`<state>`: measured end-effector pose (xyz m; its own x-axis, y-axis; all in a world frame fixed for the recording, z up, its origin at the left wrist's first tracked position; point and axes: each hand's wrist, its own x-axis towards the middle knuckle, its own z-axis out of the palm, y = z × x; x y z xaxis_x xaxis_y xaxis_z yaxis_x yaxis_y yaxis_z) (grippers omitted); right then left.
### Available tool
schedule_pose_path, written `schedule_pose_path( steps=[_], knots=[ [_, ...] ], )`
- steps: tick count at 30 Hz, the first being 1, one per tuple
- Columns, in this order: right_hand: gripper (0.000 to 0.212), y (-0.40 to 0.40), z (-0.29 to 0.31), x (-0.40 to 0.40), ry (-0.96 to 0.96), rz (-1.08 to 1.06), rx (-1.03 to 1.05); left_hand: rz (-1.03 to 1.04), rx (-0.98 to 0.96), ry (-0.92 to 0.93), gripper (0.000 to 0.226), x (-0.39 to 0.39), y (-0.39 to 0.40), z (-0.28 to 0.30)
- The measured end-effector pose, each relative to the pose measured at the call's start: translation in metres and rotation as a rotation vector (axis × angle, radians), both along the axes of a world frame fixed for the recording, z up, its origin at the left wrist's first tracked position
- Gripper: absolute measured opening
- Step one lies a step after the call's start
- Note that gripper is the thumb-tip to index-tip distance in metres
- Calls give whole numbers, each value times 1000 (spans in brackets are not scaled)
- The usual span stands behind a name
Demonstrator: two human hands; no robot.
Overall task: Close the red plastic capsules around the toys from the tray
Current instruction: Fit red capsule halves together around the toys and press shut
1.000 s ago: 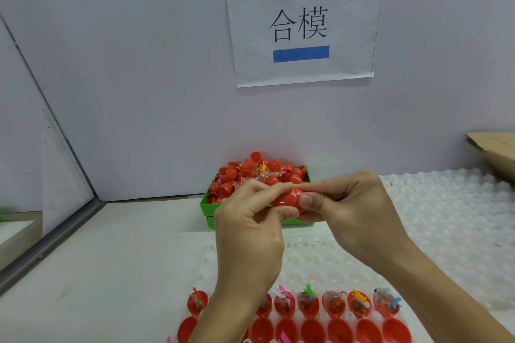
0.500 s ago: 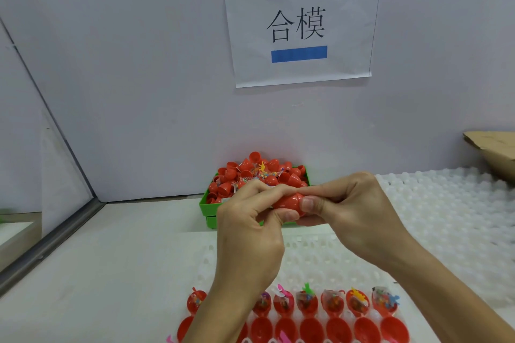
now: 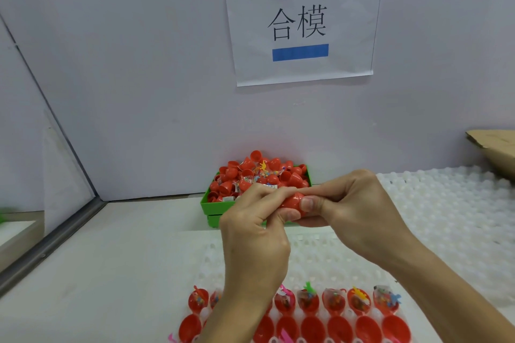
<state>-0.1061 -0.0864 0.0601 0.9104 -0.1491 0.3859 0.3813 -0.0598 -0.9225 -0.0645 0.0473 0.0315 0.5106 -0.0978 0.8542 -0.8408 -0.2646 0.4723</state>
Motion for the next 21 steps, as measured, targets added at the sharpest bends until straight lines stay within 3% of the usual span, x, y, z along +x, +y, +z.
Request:
schedule_pose_path(
  steps=[4,12,21],
  knots=[
    [26,-2,-4,2,48,3,-103,-67,71,55,35,5,5,4],
    [20,-8,-1,3,62,-13,98,-176,0,217,32,8,8,4],
    [13,-10,-3,1,15,-17,15,-173,15,235,41,6,8,8]
  ],
)
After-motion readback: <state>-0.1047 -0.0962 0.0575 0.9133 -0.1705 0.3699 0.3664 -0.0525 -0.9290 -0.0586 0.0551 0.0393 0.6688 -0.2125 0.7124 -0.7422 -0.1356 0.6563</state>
